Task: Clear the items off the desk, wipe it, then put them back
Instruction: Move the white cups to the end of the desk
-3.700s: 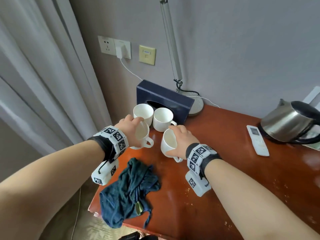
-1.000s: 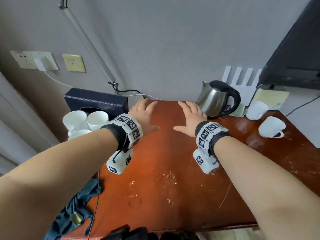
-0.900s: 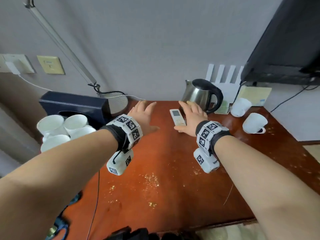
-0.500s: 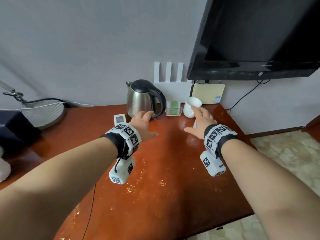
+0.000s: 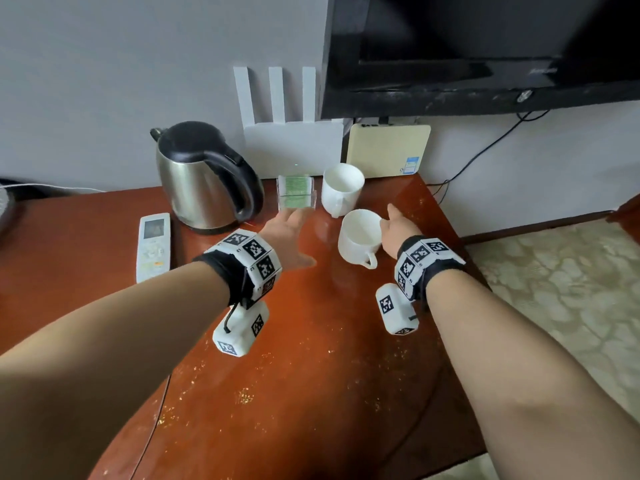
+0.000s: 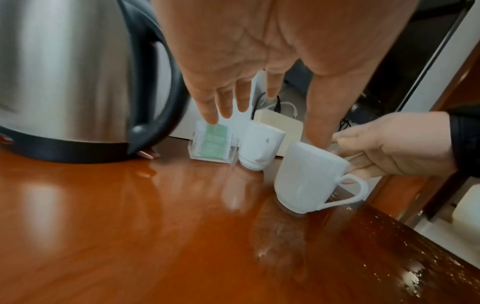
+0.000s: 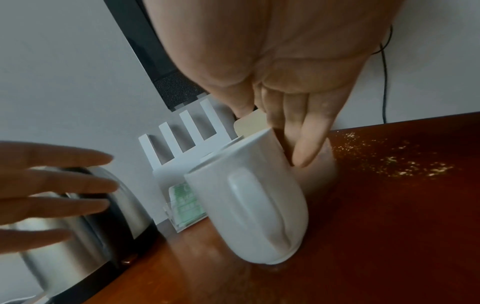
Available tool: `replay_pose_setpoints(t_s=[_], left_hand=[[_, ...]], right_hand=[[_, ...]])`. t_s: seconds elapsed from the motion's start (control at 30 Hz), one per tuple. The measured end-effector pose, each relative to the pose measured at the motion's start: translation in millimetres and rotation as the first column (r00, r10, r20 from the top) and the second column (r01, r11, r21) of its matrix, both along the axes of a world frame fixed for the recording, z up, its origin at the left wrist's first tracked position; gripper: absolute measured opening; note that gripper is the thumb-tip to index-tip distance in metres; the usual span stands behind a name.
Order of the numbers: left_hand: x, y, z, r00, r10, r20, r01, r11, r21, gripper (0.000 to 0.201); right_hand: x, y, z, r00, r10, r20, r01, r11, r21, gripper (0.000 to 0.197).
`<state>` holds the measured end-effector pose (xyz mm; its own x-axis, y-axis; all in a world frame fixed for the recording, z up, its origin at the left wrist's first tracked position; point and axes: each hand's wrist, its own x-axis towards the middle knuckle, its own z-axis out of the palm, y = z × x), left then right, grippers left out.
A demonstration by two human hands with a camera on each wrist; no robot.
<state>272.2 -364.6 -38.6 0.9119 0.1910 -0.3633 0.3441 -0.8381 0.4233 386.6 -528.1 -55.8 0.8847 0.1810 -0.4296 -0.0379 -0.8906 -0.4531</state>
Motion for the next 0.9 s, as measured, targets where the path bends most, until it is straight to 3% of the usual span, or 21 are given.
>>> replay_pose_setpoints(t_s=[0.17,0.27,0.4,0.47,0.67,0.9], left_hand=[[39.0,-21.1,-14.9,0.994,-0.106,-0.025,0.107,0.993,0.058,0.102],[48.0,-25.4,-19.8,0.980,-0.186,-0.064,0.192,0.974,0.119,0.102],[46.7,-19.5,-21.7,0.961,-0.258,-0.098,0.272,0.947,0.170,0.097],[46.1,-16.4,-18.3,0.956,-0.272,-0.110,0.290,0.937,0.196,0.095],[35.9,-7.0,-14.6,0.931,-0.317,-0.178,0.359,0.882,0.306,0.097],[15.9,4.0,-15.9,0.948,-0.238,-0.211,0.291,0.915,0.279,0.095]], right_hand=[[9.1,6.9,-12.4,0.979,0.168,-0.114,-0.158,0.983,0.094,0.043],[14.2,10.7,-11.5,0.959,0.210,-0.190,-0.166,0.960,0.225,0.037],[49.9,19.7,-6.2,0.958,0.262,0.116,-0.261,0.965,-0.022,0.050],[64.6,31.1,-3.7,0.927,0.315,0.202,-0.309,0.949,-0.059,0.062],[83.2,71.6,-6.3,0.838,0.536,0.103,-0.504,0.833,-0.230,0.088],[80.8,80.2,-11.2,0.821,0.561,0.110,-0.473,0.774,-0.420,0.107]])
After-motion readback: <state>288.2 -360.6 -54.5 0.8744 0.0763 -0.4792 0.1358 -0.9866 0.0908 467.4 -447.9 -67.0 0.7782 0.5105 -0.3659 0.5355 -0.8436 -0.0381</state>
